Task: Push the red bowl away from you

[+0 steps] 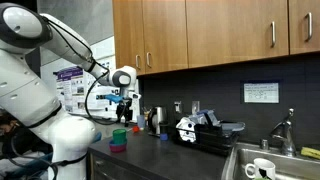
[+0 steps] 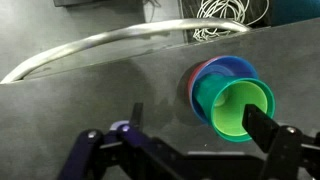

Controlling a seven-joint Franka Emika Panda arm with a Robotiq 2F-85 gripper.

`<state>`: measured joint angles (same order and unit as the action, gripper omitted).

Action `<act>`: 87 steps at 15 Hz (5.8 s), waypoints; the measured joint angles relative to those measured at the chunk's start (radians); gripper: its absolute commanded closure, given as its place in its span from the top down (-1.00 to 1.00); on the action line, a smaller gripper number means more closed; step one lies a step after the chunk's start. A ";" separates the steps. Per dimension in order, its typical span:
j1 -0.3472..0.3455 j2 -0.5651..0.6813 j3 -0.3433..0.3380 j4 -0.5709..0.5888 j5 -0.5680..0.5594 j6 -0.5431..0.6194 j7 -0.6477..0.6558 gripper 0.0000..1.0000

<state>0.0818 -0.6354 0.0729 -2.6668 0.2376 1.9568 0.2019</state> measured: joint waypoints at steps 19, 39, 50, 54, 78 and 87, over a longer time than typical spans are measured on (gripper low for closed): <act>0.114 -0.009 0.155 -0.122 0.128 0.037 0.073 1.00; 0.167 0.270 0.189 -0.122 0.128 0.270 0.003 1.00; 0.147 0.414 0.138 -0.078 0.075 0.331 -0.101 1.00; 0.118 0.465 0.112 0.002 -0.012 0.328 -0.138 1.00; 0.075 1.191 0.107 1.099 -0.149 -0.065 -0.421 1.00; 0.096 1.258 0.110 1.207 -0.140 -0.153 -0.417 1.00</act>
<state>0.1774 0.6225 0.1830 -1.4599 0.0981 1.8042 -0.2152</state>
